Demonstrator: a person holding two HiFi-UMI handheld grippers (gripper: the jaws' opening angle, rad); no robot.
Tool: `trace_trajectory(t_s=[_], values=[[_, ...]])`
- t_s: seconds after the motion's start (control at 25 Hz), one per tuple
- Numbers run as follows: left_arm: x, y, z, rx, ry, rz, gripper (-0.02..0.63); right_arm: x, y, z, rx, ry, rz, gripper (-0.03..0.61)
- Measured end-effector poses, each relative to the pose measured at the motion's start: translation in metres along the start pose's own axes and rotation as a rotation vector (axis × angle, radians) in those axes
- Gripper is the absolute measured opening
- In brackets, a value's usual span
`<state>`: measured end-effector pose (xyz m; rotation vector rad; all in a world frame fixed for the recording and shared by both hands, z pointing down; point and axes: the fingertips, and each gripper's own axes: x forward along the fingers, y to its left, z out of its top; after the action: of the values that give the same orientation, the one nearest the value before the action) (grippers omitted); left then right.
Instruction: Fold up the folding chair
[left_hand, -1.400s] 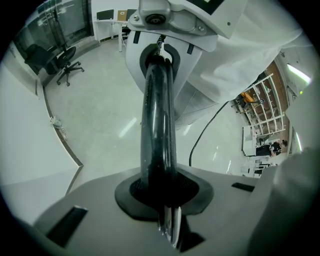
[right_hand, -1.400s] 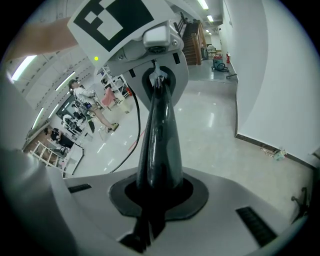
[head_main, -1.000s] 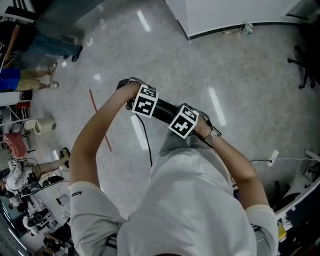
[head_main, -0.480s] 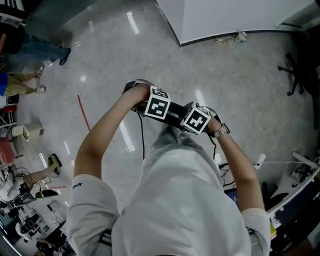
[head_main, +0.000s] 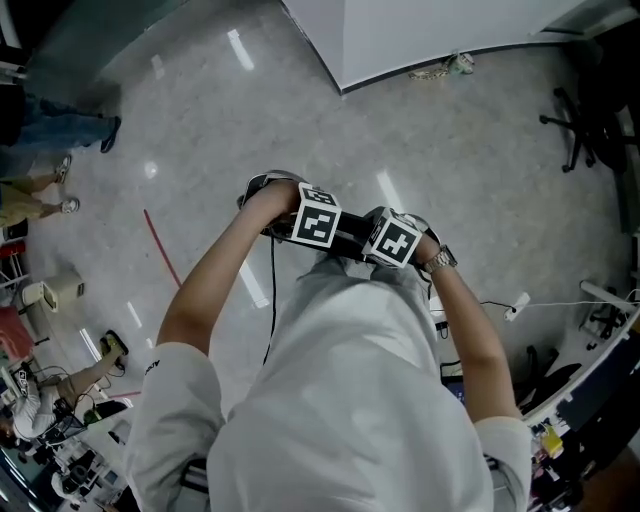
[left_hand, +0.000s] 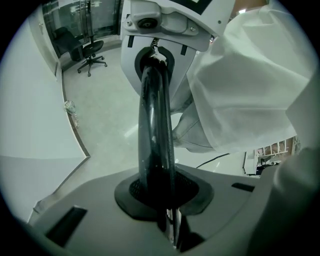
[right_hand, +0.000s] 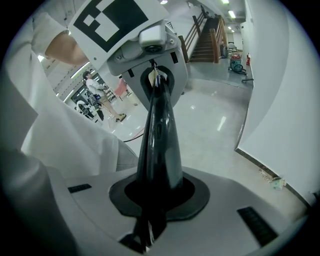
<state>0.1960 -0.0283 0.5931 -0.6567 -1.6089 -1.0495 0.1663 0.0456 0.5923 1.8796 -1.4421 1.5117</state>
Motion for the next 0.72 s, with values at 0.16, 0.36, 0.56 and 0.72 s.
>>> trace_trajectory(t_s=[0.16, 0.36, 0.56, 0.72], values=[[-0.001, 0.019, 0.001, -0.008, 0.009, -0.016, 0.058, -0.005, -0.019, 0.001, -0.006, 0.002, -0.003, 0.049], [0.000, 0.041, 0.015, 0.000, 0.023, -0.029, 0.058, -0.012, -0.035, -0.011, 0.008, -0.012, 0.009, 0.049], [-0.006, 0.066, 0.041, 0.041, 0.039, -0.056, 0.058, -0.026, -0.054, -0.034, 0.029, -0.011, 0.038, 0.051], [-0.013, 0.093, 0.066, 0.040, 0.048, -0.064, 0.058, -0.044, -0.078, -0.055, 0.019, 0.002, 0.049, 0.052]])
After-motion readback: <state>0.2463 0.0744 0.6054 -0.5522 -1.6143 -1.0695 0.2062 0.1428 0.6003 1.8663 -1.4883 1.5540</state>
